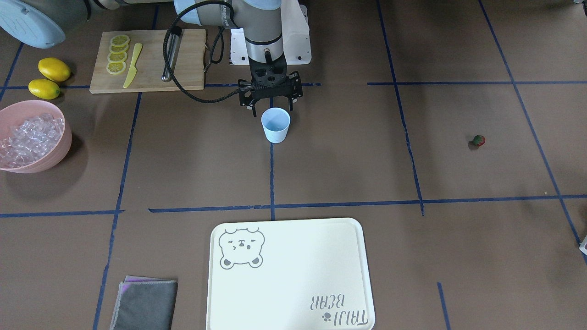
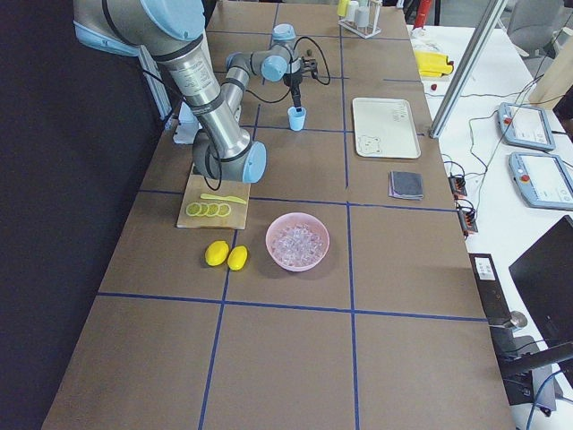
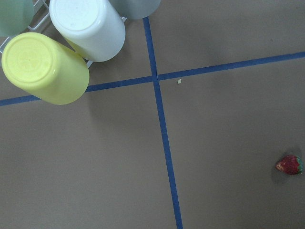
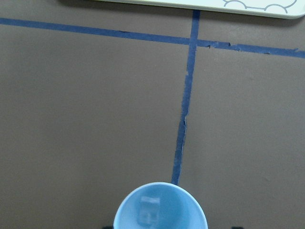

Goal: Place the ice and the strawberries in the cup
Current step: 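Move the right gripper back over the ice bowl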

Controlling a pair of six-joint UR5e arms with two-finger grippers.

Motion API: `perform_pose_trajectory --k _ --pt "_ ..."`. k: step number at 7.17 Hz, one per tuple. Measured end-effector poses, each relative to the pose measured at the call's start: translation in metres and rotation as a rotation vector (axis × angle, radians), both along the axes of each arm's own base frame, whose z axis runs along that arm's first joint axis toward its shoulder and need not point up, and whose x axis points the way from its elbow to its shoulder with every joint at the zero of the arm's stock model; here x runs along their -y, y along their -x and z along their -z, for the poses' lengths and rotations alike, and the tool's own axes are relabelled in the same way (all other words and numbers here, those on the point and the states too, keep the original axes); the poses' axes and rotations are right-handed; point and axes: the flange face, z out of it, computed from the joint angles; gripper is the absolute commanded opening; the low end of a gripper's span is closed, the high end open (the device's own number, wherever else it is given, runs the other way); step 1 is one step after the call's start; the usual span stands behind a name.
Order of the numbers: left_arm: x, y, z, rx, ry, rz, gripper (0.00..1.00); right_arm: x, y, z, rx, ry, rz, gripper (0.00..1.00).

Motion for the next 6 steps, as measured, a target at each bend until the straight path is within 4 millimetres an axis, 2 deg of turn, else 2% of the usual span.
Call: perform_pose_trajectory --k 1,3,5,6 --pt "0.0 0.0 0.0 0.0 0.0 -0.001 1.0 0.014 -0.014 -0.004 0.0 0.005 -0.012 1.0" --pt "0.0 -0.001 0.0 0.0 0.001 -0.001 1.0 0.061 -0.06 -0.035 -0.025 -0.007 0.029 1.0" --pt "0.0 -0.001 0.0 0.0 -0.002 -0.002 1.0 0.105 -0.122 -0.078 -0.079 -0.102 0.128 1.0" --pt "0.0 -0.001 0.0 0.0 -0.002 -0.002 1.0 0.123 -0.161 -0.11 -0.1 -0.143 0.188 1.0"
